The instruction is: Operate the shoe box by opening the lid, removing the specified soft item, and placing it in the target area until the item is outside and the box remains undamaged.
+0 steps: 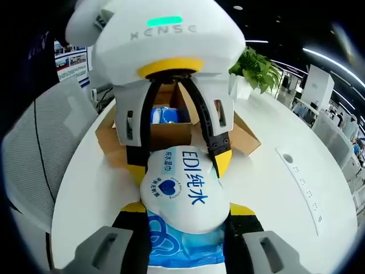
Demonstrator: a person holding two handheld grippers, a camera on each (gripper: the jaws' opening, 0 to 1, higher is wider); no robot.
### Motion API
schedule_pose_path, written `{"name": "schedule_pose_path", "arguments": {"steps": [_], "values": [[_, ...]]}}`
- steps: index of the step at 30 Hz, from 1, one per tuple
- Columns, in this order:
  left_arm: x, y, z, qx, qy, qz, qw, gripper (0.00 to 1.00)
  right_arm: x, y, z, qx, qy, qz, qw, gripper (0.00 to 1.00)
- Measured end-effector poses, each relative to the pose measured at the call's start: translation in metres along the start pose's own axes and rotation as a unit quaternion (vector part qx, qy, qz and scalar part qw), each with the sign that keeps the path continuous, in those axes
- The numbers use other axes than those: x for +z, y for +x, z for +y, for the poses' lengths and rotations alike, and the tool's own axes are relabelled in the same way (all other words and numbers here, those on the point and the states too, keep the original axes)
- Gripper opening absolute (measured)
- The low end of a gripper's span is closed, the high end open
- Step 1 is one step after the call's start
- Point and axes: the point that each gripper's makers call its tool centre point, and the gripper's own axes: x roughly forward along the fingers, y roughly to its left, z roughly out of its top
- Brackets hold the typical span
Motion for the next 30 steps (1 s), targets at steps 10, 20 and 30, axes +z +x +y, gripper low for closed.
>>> {"name": "schedule_pose_path", "arguments": {"steps": [10,20,30], "values": [[-0.003,0.008,0.001,0.004,0.005,0.006,1.0,0.59,-0.005,0.005,-0.001,-0.003,-0.005,0.001,1.0,0.46],[-0.006,0.013,0.0,0.003,0.009,0.01,0.9999,0.59,-0.009,0.01,0.0,-0.005,-0.005,-0.003,1.0,0.46],[-0.005,0.014,0.0,0.002,0.009,0.005,0.9999,0.6,-0.013,0.011,0.0,-0.002,-0.004,-0.01,0.9999,0.48]]}}
